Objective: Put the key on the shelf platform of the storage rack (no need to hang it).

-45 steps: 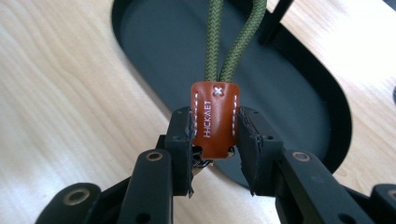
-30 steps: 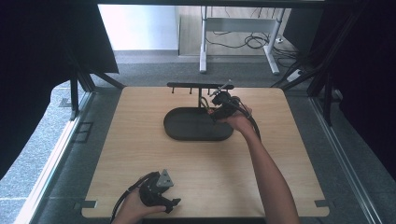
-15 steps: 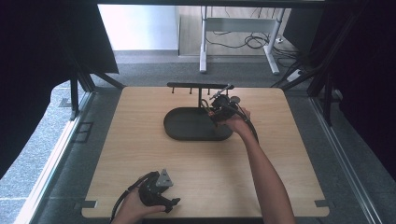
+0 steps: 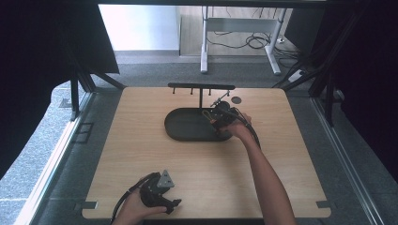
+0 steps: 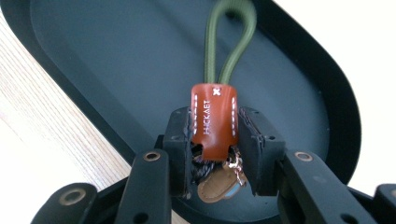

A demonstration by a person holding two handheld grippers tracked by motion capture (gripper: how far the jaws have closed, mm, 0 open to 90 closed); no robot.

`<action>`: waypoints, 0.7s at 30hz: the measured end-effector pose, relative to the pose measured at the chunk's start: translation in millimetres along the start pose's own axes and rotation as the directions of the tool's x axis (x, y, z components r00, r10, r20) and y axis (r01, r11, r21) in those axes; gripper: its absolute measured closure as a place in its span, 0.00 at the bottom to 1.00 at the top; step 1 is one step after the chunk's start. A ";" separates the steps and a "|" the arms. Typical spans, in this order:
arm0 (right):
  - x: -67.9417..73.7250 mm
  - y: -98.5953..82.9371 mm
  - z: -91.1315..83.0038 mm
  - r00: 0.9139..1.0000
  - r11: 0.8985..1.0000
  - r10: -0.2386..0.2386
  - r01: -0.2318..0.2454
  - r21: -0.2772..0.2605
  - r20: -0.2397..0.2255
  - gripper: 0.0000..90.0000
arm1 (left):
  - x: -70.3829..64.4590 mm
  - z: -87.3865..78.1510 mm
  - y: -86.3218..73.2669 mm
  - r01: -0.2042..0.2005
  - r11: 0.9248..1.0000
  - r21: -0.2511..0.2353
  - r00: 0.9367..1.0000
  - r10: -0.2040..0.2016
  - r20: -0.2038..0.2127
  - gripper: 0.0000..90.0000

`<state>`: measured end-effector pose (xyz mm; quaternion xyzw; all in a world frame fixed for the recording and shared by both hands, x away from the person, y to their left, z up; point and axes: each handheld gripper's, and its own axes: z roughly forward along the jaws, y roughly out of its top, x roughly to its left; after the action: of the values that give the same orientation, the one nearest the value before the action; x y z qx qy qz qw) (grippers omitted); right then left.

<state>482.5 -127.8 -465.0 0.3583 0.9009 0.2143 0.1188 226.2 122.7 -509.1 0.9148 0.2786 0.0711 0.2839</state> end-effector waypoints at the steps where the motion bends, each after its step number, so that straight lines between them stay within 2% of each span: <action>1: -0.2 -0.5 1.2 1.000 1.000 -0.003 0.003 0.006 0.000 0.73 | 0.0 0.0 0.0 0.000 1.000 0.000 1.000 0.000 0.001 0.22; 7: 1.1 -0.9 3.5 1.000 1.000 0.004 -0.004 0.025 -0.013 0.69 | 0.1 -0.2 -0.1 0.001 1.000 -0.001 1.000 -0.001 0.000 0.22; 14: 2.8 -4.4 -7.0 1.000 1.000 0.008 -0.009 -0.005 -0.015 0.62 | 0.0 0.7 -0.1 0.002 1.000 0.000 1.000 -0.002 -0.001 0.22; 21: 7.2 -22.1 -20.9 0.999 0.999 0.011 -0.012 -0.038 -0.039 0.57 | -0.2 1.6 0.3 0.003 1.000 -0.002 1.000 -0.003 -0.004 0.22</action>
<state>456.5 -143.5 -457.5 0.3569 0.8966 0.2393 0.1069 226.7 121.7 -510.2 0.9139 0.2804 0.0726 0.2844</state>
